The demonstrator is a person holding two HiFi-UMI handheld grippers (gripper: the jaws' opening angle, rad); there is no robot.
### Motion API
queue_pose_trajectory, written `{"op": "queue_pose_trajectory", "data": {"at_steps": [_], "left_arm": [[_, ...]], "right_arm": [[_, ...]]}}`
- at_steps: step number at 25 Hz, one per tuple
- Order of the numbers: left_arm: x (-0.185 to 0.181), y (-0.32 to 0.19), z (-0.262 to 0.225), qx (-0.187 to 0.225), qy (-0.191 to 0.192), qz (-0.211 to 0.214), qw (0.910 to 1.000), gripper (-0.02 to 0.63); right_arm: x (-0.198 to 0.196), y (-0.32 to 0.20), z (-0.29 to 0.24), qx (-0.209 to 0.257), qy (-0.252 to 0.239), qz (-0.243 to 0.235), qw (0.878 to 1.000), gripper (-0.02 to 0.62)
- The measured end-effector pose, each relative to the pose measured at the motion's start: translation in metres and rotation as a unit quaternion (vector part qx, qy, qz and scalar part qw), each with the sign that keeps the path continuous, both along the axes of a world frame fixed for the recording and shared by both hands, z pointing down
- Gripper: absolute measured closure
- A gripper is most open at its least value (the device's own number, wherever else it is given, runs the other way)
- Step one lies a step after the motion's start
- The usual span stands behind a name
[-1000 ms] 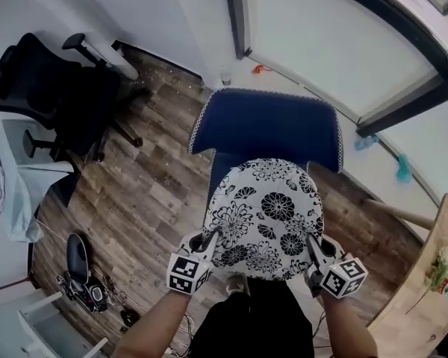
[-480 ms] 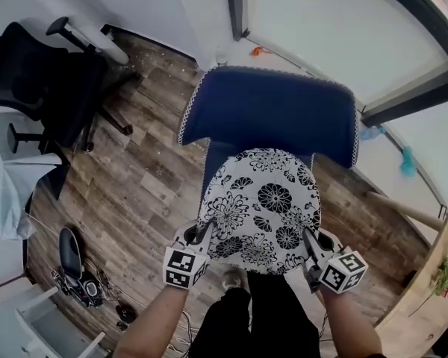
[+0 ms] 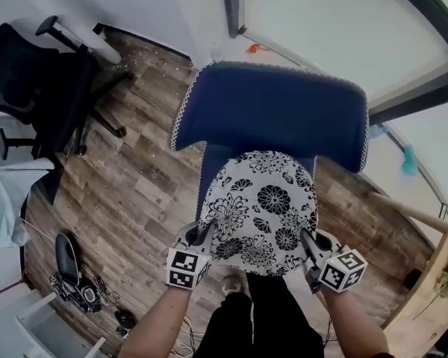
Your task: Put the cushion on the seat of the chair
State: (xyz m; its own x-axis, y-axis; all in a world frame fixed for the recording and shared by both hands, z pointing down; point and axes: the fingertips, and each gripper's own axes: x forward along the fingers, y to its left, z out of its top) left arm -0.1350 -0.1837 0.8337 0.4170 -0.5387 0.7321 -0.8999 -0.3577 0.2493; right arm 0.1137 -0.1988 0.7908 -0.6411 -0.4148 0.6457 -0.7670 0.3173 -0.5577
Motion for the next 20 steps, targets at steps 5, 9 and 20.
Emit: {"op": "queue_pose_trajectory", "data": {"at_steps": [5,9,20], "left_arm": [[-0.007,-0.001,0.013,0.015,-0.012,0.002,0.9998,0.586],[-0.01,0.002,0.031,0.009,-0.019,0.008,0.9997,0.586],[-0.019,-0.01,0.064,0.009,-0.045,0.009,0.9989,0.577]], "right_arm": [[0.008,-0.005,0.026,-0.009,0.004,0.011,1.0,0.558],[0.014,-0.002,0.044,-0.021,0.005,0.031,0.999,0.558],[0.022,0.0,0.071,-0.017,0.041,0.008,0.999,0.558]]}}
